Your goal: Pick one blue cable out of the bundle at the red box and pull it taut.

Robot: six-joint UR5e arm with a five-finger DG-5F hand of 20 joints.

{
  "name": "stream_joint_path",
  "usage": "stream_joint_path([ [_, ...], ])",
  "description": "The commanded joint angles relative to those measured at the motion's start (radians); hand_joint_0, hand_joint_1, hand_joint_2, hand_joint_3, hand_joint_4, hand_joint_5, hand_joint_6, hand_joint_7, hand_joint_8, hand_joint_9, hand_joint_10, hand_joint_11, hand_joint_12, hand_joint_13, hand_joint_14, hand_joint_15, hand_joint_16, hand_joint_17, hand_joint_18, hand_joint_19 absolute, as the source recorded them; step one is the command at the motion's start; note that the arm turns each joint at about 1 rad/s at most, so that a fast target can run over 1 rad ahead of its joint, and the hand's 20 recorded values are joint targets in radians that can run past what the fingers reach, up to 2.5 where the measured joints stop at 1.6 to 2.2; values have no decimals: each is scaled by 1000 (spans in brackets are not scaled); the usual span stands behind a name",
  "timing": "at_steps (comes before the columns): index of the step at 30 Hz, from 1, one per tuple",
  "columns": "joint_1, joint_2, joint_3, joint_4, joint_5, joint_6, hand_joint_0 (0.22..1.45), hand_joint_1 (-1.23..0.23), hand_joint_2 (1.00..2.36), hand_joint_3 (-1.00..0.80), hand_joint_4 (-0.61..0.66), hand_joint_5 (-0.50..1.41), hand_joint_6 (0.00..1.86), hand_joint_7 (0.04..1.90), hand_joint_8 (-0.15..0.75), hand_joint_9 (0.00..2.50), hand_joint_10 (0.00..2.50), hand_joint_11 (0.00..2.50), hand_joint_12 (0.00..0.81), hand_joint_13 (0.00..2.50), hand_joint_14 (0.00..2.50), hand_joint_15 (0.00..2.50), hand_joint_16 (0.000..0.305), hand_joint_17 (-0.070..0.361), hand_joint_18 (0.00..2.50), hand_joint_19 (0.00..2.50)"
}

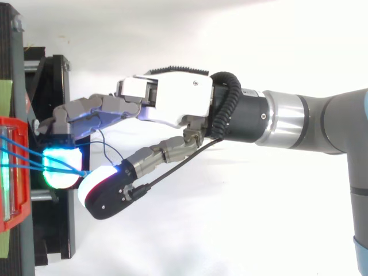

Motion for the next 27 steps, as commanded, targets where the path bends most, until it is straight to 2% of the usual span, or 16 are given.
stream_joint_path([
  [1,-4,-1,-2,-12,-3,0,606,-676,1006,-421,264,-103,532,1235,319,553,4,171,334,332,5,139,48,107,357,266],
  [16,-14,1,-2,-16,-12,0,615,-671,1007,-400,259,-107,556,1207,319,558,3,165,333,340,5,141,47,107,371,264],
  [19,-14,1,-2,-16,-42,0,615,-672,1008,-397,255,-109,564,1200,319,559,4,166,333,341,5,140,47,107,372,271],
  [27,-14,3,-2,-12,-45,-9,624,-673,1009,-371,248,-117,599,1158,319,558,3,165,334,343,6,144,47,106,375,263],
])
